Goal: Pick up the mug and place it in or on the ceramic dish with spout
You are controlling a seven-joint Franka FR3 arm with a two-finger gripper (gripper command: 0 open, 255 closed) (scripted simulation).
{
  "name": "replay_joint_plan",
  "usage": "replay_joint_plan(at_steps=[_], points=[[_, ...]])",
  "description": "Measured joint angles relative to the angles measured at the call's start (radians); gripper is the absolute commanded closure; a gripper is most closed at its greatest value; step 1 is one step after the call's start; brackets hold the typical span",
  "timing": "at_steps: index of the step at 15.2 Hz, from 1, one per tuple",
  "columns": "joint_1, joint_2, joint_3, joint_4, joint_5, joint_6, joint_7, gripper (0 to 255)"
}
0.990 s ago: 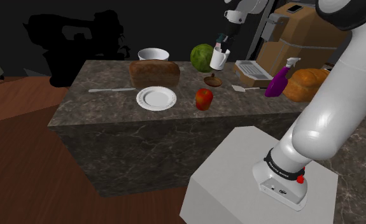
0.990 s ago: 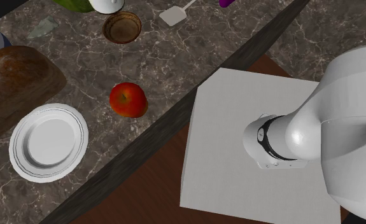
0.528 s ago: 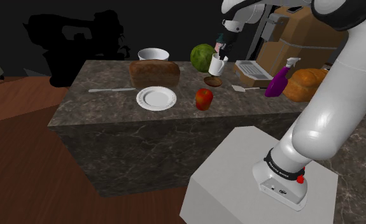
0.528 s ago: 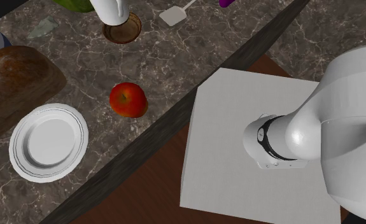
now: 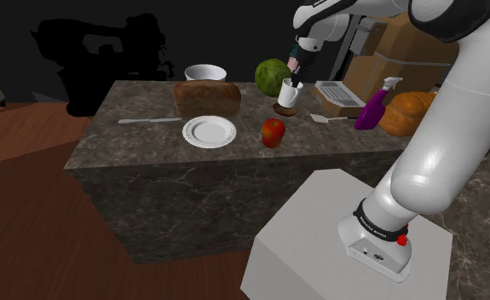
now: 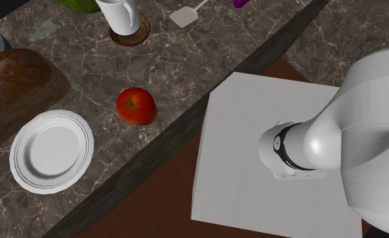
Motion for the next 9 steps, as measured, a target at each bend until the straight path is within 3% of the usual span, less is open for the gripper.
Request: replay_joint_plan(at_steps=[3,4,9], points=[[0.000,0.001,0.000,-0.001,0.001,0.001,0.000,255],[0.000,0.001,0.000,-0.001,0.001,0.001,0.000,0],[0.000,0.001,0.000,-0.001,0.001,0.002,0.000,0]])
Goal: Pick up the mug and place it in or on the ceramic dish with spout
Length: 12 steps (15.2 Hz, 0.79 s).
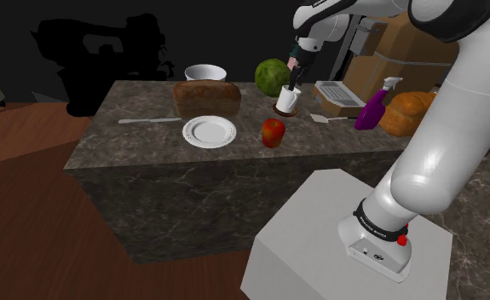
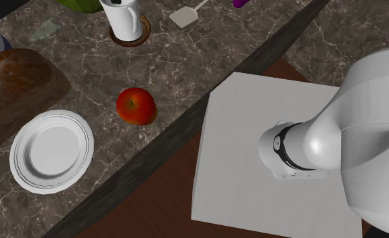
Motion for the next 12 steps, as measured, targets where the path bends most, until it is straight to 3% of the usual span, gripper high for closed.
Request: replay_joint_plan(at_steps=[6,12], points=[[0.001,-0.044,-0.008,0.062,-0.033,-0.097,0.021,0],[0.001,-0.047,-0.009,0.077,-0.036,-0.115,0.024,0]])
